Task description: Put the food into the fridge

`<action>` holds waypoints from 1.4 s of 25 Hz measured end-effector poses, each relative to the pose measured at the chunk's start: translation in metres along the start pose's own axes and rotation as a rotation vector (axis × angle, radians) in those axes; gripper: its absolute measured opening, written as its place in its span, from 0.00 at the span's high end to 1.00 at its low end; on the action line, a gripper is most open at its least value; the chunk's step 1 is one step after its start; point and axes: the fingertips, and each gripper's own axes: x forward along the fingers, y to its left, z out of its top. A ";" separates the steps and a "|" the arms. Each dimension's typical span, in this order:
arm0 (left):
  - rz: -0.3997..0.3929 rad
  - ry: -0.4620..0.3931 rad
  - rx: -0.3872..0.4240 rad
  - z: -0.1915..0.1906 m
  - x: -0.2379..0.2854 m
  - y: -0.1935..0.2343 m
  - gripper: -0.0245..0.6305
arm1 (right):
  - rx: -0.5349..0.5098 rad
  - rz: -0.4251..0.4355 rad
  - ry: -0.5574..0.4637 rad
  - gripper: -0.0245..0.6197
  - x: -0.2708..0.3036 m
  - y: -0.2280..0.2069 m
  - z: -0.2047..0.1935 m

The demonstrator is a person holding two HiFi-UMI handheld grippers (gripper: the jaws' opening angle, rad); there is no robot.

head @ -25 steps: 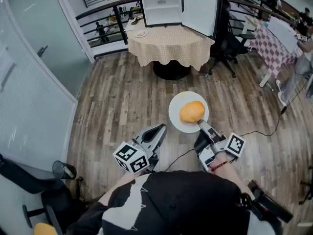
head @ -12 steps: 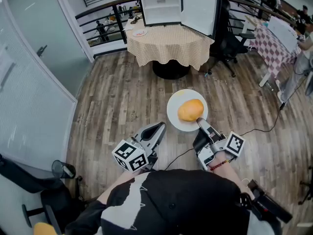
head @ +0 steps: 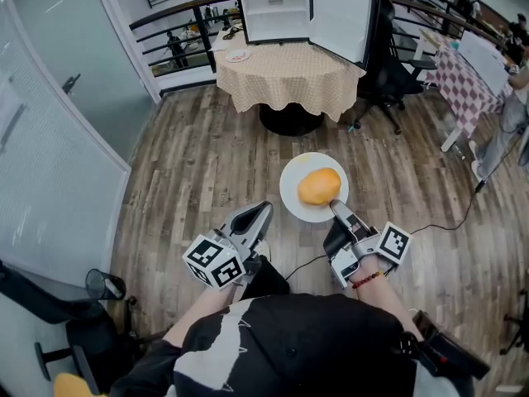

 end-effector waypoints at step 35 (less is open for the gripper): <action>-0.029 0.034 0.022 0.102 0.233 0.304 0.94 | -0.002 0.053 -0.091 0.93 0.337 -0.028 0.217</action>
